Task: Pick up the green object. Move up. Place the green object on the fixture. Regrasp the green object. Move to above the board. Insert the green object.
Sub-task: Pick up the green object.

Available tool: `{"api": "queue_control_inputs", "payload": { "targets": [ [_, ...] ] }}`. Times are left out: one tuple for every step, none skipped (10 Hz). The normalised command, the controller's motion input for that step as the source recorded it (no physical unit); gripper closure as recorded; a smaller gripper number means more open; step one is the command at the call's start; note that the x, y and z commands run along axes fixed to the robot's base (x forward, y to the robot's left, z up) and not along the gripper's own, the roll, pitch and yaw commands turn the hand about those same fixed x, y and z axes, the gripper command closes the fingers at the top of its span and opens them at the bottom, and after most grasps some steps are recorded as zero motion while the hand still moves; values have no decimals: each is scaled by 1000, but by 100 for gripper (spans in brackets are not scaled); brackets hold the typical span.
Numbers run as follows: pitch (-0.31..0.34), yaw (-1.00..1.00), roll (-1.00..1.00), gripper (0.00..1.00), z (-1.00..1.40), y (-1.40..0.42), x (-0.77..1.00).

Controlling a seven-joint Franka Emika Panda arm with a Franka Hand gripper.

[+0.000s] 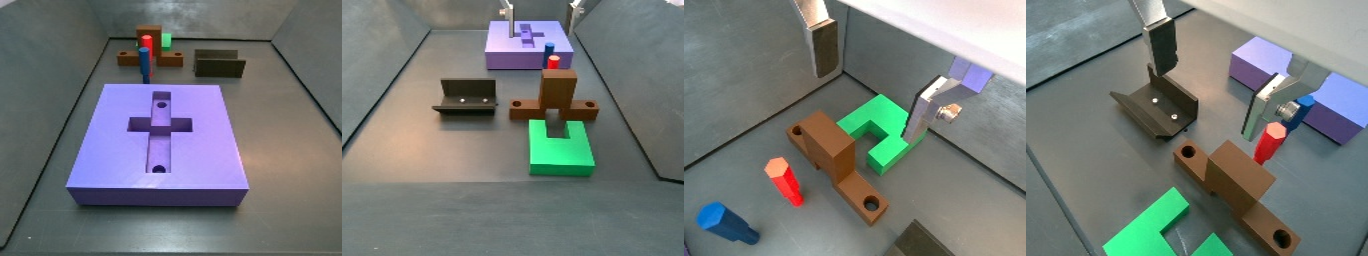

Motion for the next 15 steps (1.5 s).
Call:
{"api": "queue_control_inputs", "payload": {
  "targets": [
    [-19, -29, -36, 0, 0, 6, -46],
    [-13, 0, -64, 0, -77, 43, 0],
    [-94, -77, -244, 0, -240, 371, -34],
    [-11, -226, -259, 0, -357, 591, 57],
    [-50, -194, -253, 0, -454, 643, 0],
    [-44, -197, -266, 0, -551, 631, 146],
    [-59, -269, -161, 0, -717, 97, 243],
    [-17, -400, -110, 0, -800, 0, 289],
    [40, -426, -41, 0, -789, 0, 380],
    [111, -417, 0, 0, -703, 20, 317],
    [114, -386, 23, 0, -694, 169, 171],
    [20, -311, 0, 0, -651, 180, 57],
    [-31, 0, -39, 0, -503, 163, -31],
    [-91, 120, -26, 0, -269, 80, -163],
    [-147, 269, 0, 0, -83, 0, -249]
  ]
}}
